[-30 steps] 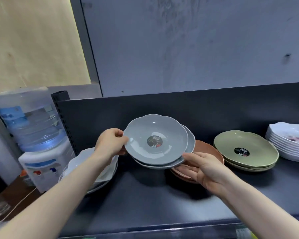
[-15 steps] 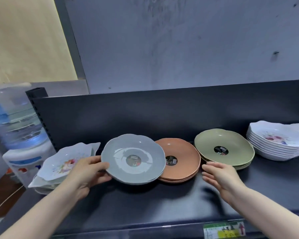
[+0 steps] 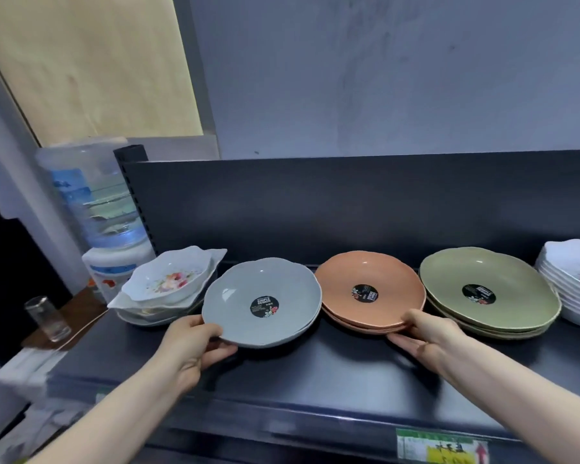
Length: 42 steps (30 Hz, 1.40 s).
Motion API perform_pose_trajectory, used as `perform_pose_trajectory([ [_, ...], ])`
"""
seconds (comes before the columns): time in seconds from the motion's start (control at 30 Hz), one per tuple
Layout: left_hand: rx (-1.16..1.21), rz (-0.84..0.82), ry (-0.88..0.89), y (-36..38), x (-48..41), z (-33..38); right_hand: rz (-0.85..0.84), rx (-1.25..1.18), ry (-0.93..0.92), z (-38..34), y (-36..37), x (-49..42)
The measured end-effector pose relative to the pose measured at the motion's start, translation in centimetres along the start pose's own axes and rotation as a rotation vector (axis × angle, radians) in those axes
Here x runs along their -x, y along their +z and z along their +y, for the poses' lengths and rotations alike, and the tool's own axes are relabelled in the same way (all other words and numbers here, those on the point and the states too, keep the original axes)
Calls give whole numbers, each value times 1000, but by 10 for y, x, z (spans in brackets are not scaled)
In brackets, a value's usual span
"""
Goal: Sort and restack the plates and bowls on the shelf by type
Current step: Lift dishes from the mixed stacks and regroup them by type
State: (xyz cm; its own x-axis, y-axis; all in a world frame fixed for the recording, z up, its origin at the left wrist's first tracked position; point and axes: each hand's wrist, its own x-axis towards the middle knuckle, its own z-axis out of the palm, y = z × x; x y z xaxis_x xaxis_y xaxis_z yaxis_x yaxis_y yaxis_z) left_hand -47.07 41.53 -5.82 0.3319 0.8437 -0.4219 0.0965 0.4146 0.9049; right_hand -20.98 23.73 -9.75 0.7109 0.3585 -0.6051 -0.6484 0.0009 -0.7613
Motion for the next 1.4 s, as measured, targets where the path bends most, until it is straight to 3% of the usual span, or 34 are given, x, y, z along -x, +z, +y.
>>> perform_pose_trajectory([
  [0.27,158,140,-37,31,-13,-14,-55,-34,45,-6,-7,4],
  [0.53,104,131,-62,45,-25,-7,-117,-52,54,-11,-12,11],
  [0.63,-18,165,-19,45,-21,-6,-51,-44,-107,-5,-17,12],
  [0.77,-230,146,218,45,-7,-4,68,166,-497,-5,-12,29],
  [0.97,-470,43,443,15,-9,36,-127,384,-741,2,62,76],
  [1.13,-656,118,650,-57,-45,88,-349,700,-763,21,148,90],
  [1.27,-838,241,614,-118,-85,112,-442,826,-673,40,214,90],
  [1.4,-1020,237,497,-152,-118,114,-378,971,-644,59,260,80],
])
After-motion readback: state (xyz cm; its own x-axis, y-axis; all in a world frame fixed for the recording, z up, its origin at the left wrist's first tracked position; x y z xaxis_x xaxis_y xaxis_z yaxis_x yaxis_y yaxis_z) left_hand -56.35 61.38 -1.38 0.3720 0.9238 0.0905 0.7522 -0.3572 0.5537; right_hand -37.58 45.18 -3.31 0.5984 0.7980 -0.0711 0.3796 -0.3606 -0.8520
